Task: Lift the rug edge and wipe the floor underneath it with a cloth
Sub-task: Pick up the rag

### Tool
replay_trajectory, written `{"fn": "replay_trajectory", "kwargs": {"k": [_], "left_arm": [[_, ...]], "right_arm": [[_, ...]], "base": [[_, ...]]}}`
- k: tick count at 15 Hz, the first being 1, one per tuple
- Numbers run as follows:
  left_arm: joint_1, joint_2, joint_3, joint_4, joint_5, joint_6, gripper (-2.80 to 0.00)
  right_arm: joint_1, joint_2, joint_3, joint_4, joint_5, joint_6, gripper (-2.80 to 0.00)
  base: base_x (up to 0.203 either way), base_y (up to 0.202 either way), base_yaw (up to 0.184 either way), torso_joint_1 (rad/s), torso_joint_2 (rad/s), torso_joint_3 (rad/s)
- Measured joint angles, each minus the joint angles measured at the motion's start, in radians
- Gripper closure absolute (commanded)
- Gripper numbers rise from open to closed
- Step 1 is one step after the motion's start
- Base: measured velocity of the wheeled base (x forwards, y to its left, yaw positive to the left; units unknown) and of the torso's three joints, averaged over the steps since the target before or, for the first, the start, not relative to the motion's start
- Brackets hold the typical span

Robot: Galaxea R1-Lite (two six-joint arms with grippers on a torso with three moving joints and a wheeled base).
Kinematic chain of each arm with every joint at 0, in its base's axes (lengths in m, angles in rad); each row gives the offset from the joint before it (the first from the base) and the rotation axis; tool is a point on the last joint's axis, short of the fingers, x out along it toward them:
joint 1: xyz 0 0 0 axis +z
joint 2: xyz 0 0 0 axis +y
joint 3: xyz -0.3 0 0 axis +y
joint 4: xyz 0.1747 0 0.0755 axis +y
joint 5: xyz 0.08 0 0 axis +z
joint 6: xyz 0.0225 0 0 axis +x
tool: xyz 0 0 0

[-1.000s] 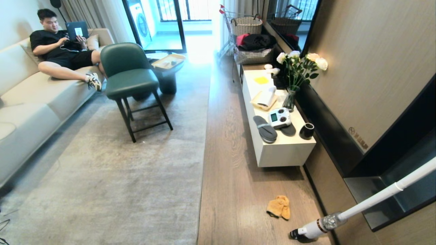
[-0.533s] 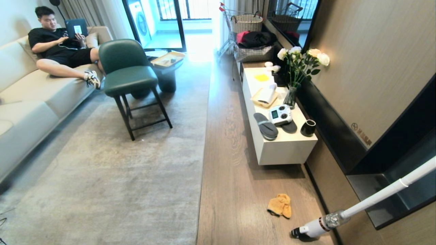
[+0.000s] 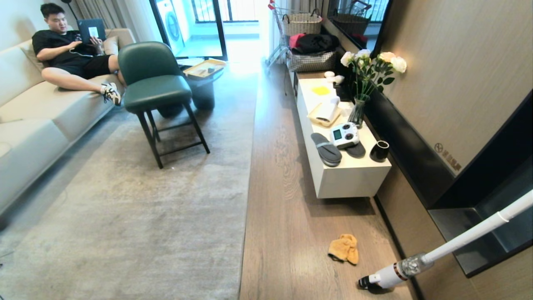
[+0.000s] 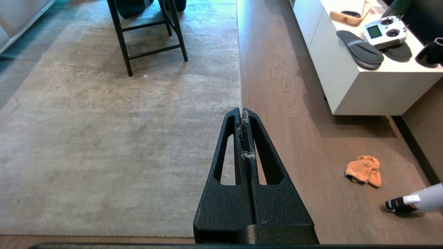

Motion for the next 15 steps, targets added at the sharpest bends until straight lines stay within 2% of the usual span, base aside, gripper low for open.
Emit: {"fn": "replay_trajectory", "kwargs": {"k": [15], "left_arm": [[0.000, 0.000, 0.000, 0.000, 0.000, 0.000, 0.00]], "right_arm": [[0.000, 0.000, 0.000, 0.000, 0.020, -0.012, 0.00]], "base": [[0.000, 0.000, 0.000, -0.167, 0.52, 0.349]]}}
